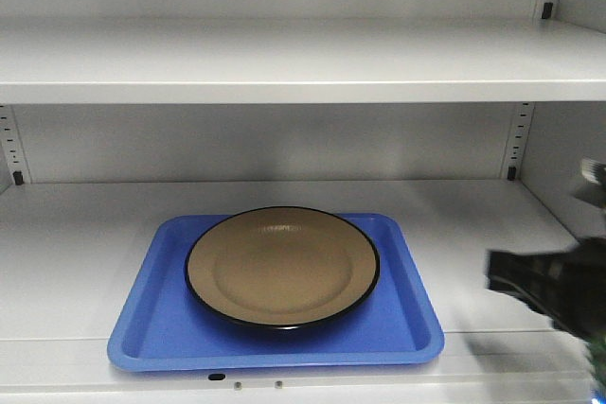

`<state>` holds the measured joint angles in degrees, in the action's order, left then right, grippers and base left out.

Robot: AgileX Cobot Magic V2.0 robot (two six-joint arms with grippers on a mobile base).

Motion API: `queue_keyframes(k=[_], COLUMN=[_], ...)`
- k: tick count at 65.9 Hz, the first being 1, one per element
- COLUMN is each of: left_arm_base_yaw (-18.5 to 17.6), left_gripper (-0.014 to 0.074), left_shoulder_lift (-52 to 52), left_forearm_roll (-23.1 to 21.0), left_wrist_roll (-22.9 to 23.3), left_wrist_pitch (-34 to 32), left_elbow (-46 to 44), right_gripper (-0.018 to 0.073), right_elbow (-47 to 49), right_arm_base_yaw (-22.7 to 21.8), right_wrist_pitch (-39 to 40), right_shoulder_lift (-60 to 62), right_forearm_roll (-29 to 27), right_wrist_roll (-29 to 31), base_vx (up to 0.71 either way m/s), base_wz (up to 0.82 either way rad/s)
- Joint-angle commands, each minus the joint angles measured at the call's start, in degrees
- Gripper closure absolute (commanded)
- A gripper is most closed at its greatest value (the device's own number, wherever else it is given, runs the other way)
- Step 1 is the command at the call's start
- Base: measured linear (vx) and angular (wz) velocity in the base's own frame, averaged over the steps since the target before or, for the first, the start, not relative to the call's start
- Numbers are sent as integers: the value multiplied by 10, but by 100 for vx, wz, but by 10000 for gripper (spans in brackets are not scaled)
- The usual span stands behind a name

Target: Place disk in tray to left cabinet

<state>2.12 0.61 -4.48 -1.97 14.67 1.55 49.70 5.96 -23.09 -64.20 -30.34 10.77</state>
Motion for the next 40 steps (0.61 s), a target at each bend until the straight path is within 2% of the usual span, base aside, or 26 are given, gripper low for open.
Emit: queue_keyframes(k=[1,8,18,32,40], left_arm_base_yaw=[-2,-2,-2,-2,-2], left_gripper=[603,603,603,603,603], left_shoulder_lift=[-3,-3,-3,-3,-3], left_forearm_roll=[-1,-1,-1,-1,-1], left_wrist_roll=[2,2,2,2,2], left_wrist_pitch=[-44,-44,-44,-44,-44], left_elbow=[11,11,11,11,11], right_gripper=[488,574,571,566,566], right_elbow=[-56,-163,-285,-395,-446], right_arm_base_yaw=[-2,-2,-2,-4,-33], right_wrist_pitch=[105,172,254,268,273], right_shoulder_lift=[90,194,315,437,475], right_forearm_roll=[34,102,232,270,315], right_wrist_roll=[9,3,-2,-17,-54], base_vx=[0,0,0,0,0], base_wz=[0,0,0,0,0])
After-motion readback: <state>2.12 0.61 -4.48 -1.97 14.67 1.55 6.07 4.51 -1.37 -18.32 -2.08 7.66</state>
